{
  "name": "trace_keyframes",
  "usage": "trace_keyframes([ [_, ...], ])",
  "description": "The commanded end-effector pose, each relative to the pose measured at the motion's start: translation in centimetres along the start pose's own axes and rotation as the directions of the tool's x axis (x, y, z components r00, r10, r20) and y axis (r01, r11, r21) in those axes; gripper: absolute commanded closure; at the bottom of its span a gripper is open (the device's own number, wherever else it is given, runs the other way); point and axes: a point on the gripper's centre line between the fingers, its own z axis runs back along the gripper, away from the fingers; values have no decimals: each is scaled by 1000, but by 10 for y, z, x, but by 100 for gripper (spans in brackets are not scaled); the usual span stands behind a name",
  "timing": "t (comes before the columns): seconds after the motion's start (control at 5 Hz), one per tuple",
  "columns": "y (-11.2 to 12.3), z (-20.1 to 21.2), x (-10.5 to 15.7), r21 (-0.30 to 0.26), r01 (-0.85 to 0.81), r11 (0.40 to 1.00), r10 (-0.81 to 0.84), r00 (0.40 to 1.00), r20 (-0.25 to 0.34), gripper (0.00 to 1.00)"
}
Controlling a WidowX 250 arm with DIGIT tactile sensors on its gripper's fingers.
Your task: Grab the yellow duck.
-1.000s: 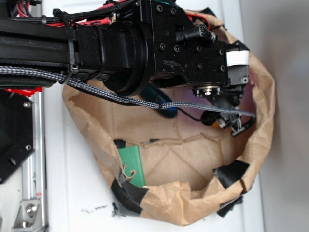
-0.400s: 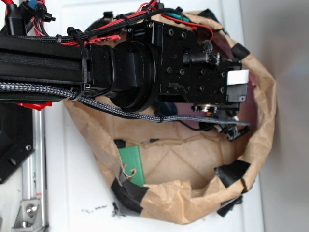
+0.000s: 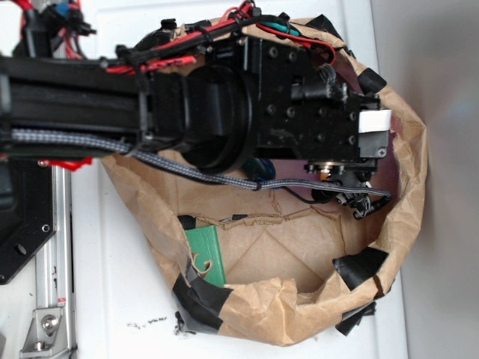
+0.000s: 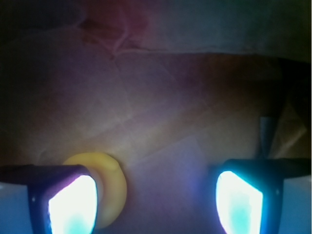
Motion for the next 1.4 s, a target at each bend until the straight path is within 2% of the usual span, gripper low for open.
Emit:
trace_keyframes([
  [0.0,-41,10,-19,-103,136,985,-136,991,2,0],
  [0.2,-55,12,-32,-120,198,973,-198,980,10,0],
  [0.4,-58,11,-36,-118,220,968,-220,975,18,0],
  [0.6,-53,17,-31,-85,209,974,-206,977,46,0],
  [0.8,-21,39,-22,-88,86,992,-80,994,71,0],
  [1.0,3,56,-16,-54,-25,998,29,996,80,0],
  [1.2,20,57,-9,-39,-102,994,105,990,96,0],
])
